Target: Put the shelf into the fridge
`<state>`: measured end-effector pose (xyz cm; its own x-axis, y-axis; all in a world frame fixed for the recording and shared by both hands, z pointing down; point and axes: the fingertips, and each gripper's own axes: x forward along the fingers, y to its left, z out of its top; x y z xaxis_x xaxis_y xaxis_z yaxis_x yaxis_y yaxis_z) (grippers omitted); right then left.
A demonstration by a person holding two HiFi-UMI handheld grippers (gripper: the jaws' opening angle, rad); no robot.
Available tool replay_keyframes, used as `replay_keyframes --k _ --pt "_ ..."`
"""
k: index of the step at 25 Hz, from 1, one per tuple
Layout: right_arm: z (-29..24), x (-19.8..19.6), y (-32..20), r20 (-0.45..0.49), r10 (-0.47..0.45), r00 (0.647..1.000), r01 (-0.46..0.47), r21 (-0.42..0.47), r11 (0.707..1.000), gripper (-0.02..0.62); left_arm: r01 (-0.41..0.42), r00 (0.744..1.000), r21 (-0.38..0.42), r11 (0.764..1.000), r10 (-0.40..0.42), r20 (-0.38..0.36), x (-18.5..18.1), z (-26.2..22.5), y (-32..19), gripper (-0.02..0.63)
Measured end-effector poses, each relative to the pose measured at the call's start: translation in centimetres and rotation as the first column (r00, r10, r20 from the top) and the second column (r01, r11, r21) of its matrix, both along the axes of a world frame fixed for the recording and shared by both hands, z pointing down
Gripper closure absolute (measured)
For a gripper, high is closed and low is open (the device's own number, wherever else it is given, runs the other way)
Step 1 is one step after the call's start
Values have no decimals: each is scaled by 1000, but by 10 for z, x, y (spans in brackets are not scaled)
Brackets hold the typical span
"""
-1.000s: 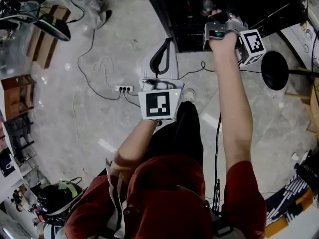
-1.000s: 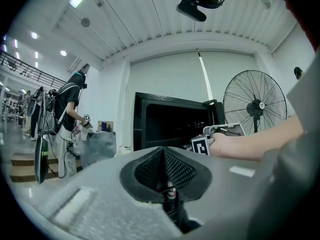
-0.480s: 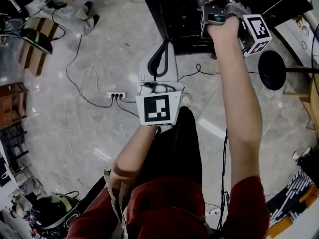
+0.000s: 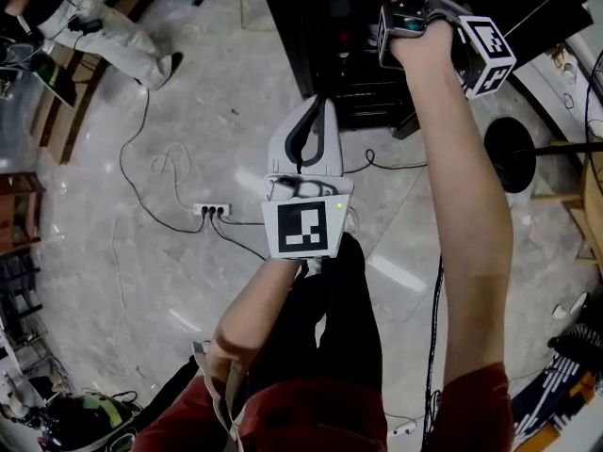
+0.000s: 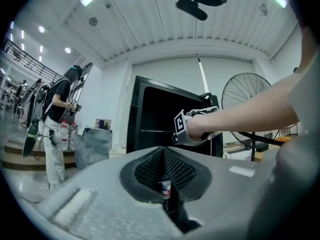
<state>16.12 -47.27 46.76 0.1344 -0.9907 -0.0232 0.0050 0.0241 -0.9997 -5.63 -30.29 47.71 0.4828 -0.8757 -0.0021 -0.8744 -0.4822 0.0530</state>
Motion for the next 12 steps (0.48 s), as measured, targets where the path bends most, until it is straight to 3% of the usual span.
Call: replay_keyframes --k 7,12 --pt "-1 4 -17 -1 -2 1000 2 16 1000 588 0 1000 34 999 1 -25 6 -11 -15 601" --pt "2 5 -30 -2 4 1000 -4 1 1000 588 17 999 3 1000 -17 -34 0 5 -17 601"
